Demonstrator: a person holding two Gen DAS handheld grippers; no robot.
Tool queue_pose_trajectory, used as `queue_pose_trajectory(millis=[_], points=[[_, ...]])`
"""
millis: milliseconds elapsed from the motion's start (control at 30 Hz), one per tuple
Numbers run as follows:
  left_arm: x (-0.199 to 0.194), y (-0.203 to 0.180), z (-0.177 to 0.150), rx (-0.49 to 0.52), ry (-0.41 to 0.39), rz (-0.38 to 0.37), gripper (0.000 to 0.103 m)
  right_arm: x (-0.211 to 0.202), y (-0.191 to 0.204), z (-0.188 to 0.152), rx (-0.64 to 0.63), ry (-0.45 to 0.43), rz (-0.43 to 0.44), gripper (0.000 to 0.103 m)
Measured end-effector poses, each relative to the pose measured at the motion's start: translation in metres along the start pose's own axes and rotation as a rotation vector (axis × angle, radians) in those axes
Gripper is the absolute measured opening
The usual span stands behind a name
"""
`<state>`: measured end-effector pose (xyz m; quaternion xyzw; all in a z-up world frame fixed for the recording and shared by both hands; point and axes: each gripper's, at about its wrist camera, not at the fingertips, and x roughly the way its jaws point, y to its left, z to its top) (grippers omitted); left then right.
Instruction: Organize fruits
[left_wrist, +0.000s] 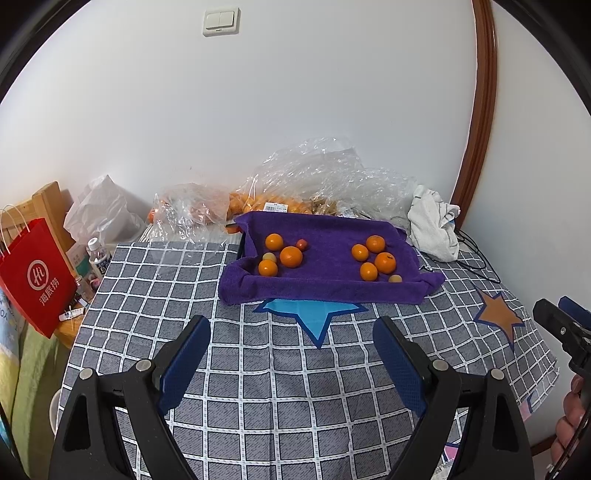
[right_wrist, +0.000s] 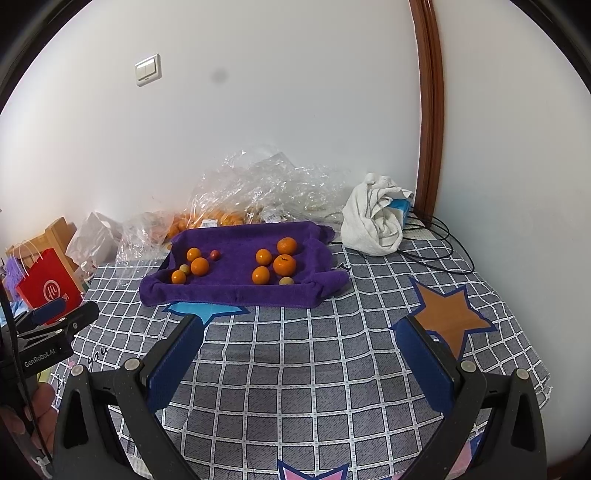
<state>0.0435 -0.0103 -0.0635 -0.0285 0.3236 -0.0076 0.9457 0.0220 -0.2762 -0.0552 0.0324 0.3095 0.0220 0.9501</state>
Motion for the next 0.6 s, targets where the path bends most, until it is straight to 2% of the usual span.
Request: queue_pose_trajectory(millis=[600], points=[[0.0045,-0.0012,0.0018,0.006,0.002,0.000,0.089,0.0046,0.0077,0.0023,-0.026,-0.014,0.009,0.102]])
